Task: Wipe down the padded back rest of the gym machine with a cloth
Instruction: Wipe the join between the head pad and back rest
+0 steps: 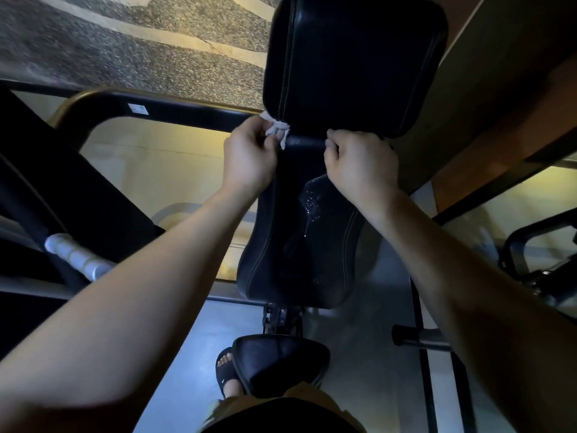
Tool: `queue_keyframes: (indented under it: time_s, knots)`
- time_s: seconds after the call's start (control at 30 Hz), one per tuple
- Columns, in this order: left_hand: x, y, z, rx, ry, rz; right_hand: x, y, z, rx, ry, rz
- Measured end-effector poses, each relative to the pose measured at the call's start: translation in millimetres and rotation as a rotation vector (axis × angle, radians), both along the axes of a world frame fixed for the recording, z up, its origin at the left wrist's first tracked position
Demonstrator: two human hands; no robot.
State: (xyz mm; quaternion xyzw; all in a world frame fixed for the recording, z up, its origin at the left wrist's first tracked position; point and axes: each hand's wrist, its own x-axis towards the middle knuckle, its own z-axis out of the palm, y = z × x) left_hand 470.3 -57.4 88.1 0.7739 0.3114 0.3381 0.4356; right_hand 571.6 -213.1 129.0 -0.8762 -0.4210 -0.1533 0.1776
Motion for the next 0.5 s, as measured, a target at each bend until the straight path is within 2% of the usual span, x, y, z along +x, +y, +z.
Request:
queue_keyframes:
  time_s: [0.1, 0.23, 0.37, 0.43, 0.5]
  knots:
    - [2.6, 13.9, -4.7, -0.153, 0.041, -0.030, -1.5, 4.6, 2.5, -0.065, 0.054, 0.007]
    - [2.9, 17.5, -1.9, -0.264, 0.024, 0.098, -5.1, 8.1, 6.4, -0.131, 0.093, -0.019]
    - [-30.3, -1.8, -40.0, -0.466, 0.203, 0.131, -6.0, 11.3, 8.8, -0.188, 0.109, -0.057]
    - [-39.6, -11.0, -47.6, -0.516, 0.162, 0.108, -6.6, 10.1, 7.0, -0.199, 0.098, -0.050]
    - [-30.9, -9.5, -34.5, -0.457, 0.028, 0.109, -8.1, 9.6, 3.8, -0.214, 0.080, -0.054]
